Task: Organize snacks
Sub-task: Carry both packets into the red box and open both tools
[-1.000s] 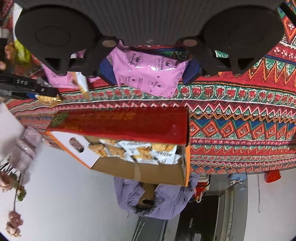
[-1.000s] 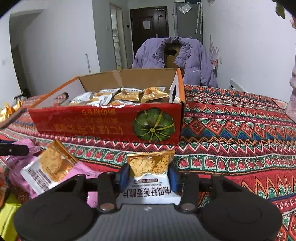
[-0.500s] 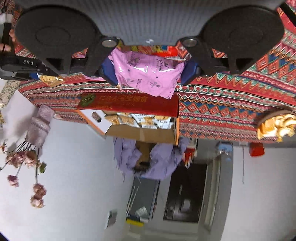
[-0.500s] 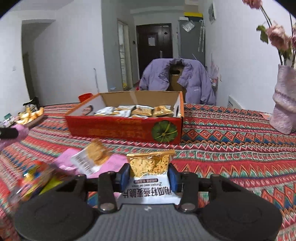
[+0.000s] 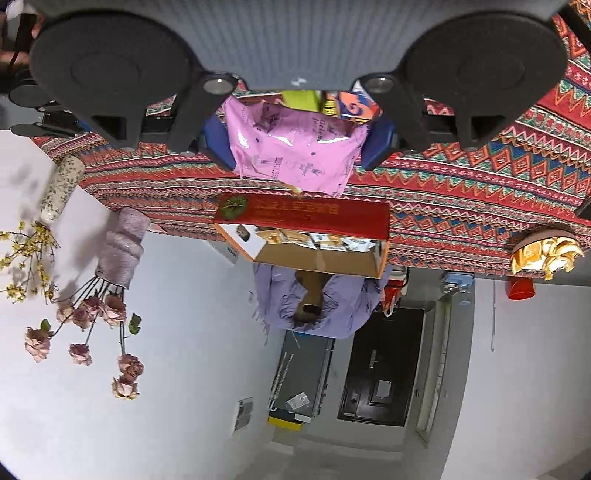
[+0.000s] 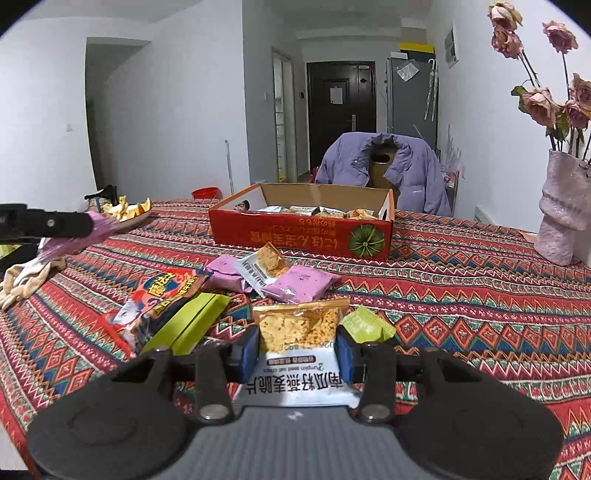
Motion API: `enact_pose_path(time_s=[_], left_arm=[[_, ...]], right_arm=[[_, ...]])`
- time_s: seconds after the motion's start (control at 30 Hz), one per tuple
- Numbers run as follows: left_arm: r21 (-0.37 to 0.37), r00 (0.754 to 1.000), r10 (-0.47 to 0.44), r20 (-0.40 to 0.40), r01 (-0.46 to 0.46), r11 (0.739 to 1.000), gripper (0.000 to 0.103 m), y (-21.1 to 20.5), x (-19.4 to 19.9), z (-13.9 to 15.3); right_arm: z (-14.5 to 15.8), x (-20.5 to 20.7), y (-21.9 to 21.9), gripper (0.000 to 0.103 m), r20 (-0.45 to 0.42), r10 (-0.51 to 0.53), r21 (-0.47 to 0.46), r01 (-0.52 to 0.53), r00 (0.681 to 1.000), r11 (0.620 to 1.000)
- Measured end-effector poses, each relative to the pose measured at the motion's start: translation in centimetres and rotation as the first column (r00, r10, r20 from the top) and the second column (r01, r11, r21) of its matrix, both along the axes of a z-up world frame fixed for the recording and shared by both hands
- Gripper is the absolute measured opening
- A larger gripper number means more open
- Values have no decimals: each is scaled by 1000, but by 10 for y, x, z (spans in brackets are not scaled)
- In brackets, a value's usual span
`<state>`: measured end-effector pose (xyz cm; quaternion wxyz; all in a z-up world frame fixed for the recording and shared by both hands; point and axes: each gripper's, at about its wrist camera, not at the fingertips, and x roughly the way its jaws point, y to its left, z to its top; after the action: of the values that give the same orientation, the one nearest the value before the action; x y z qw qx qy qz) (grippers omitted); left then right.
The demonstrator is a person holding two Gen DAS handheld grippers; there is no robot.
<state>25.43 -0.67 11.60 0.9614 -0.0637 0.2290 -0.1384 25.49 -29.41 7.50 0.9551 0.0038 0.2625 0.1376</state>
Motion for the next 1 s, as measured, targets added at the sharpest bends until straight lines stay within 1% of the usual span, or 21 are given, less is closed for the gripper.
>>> enact_pose_path(time_s=[0.1,0.2,0.3,0.4,0.53,0.6,0.67,0.77,0.83,0.93,1.0], left_arm=[[-16,999,-39,3,39,999,75,-8,4,3],[-31,997,-81,-7,80,996,75,-14,21,6],[-25,993,-115,-6,115,993,75,-24,46,13],[6,989,-145,4,145,989,75,-35,83,23],[9,986,-164,-2,164,986,75,-44,147,36],[10,987,-158,-11,158,987,75,-47,181,39],[4,989,-144,-32,144,990,75,-51,220,39],[-21,988,-127,-82,126,992,75,-57,271,31],[-35,985,-123,-120,119,992,75,-66,301,20],[-22,983,-95,-159,92,995,75,-82,331,0],[-17,979,-96,-181,95,995,75,-93,345,-14]], right_arm=[[3,-3,-10,42,11,-7,36,7,1000,999],[4,0,-18,42,14,-18,58,17,1000,998],[7,17,-22,42,20,-20,65,18,1000,998],[17,49,-26,42,36,-14,81,11,999,997],[35,119,-31,42,55,-4,79,0,998,997],[41,168,-34,42,46,2,86,-6,999,996],[41,215,-34,42,24,7,92,-10,1000,996],[32,287,-31,42,-34,14,88,-11,999,996],[19,333,-27,42,-88,11,75,-4,996,997],[1,383,-25,43,-165,27,104,-10,986,995],[-11,405,-26,44,-199,17,122,8,980,992]])
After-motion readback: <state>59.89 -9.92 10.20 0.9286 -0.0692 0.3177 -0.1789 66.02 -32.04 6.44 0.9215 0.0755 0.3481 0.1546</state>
